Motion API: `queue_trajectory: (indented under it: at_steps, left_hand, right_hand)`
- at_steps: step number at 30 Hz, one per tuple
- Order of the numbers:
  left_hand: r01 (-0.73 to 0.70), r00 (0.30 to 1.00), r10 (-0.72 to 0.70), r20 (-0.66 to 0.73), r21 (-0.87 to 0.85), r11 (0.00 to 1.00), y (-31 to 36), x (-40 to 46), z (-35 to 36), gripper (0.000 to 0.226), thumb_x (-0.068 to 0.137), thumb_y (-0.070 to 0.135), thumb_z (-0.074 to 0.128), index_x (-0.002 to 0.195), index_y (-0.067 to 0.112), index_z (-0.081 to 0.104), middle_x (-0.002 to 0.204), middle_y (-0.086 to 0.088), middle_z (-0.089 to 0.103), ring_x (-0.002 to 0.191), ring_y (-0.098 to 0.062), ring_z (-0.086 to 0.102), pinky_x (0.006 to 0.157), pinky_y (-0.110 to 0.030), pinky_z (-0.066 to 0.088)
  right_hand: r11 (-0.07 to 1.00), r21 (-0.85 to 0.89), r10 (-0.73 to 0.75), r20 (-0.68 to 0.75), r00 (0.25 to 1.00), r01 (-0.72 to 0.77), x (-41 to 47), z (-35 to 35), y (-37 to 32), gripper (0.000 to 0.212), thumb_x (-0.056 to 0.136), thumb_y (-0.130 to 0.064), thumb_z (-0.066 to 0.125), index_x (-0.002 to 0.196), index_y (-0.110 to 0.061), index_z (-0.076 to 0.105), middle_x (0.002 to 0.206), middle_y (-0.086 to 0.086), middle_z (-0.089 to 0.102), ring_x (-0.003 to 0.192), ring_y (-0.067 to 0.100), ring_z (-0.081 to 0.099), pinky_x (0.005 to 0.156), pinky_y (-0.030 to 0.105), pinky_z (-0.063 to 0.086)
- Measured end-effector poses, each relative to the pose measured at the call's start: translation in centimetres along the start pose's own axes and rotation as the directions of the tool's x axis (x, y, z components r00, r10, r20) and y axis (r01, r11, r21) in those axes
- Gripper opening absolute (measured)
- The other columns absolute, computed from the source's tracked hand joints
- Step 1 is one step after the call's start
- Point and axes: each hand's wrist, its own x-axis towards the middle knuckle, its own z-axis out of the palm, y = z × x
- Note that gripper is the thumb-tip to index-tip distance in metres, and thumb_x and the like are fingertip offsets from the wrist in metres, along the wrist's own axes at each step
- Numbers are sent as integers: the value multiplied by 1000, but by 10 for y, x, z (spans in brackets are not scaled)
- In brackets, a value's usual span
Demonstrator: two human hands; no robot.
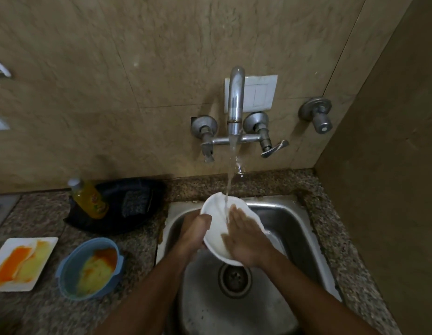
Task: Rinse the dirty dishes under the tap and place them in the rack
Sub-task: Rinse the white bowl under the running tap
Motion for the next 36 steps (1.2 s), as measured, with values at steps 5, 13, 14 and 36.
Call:
queue_trajectory:
  at_steps: [5,13,14,36]
  left_hand:
    - [112,989,-96,113,-147,983,4,-6,0,33,66,8,53,93,3,70,94,-18,70,86,-37,65,70,-40,53]
    - [121,969,-82,235,-154,981,5,-2,0,55,54,12,54,105,0,72,104,-23,72,99,-42,67,81,-45,54]
    - [121,969,-80,234,-167,978,6,-2,2,53,58,9,52,106,-5,70,106,-25,70,99,-43,65,80,-43,53]
    - [-100,980,146,138,-292,951,33,2,21,61,50,8,51,107,10,71,102,-25,70,99,-47,64,83,-58,55]
  right_hand:
    - [982,-68,-175,9,984,176,0,-8,-5,74,97,-55,15,156,-18,-8,165,4,-10,151,24,-7,122,47,5]
    - [976,-82,-203,-6,979,201,-7,-12,-7,65,101,-43,21,156,-27,-11,163,-6,-19,151,24,-12,120,50,-2]
    - [979,-130,-159,-25,987,155,-8,-13,-5,65,98,-46,15,155,-29,-12,161,-8,-22,150,26,-15,119,52,-3]
    - [955,-77,-298,-250,921,288,-47,11,32,85,86,-26,59,156,-38,11,163,-9,17,149,12,13,121,43,21]
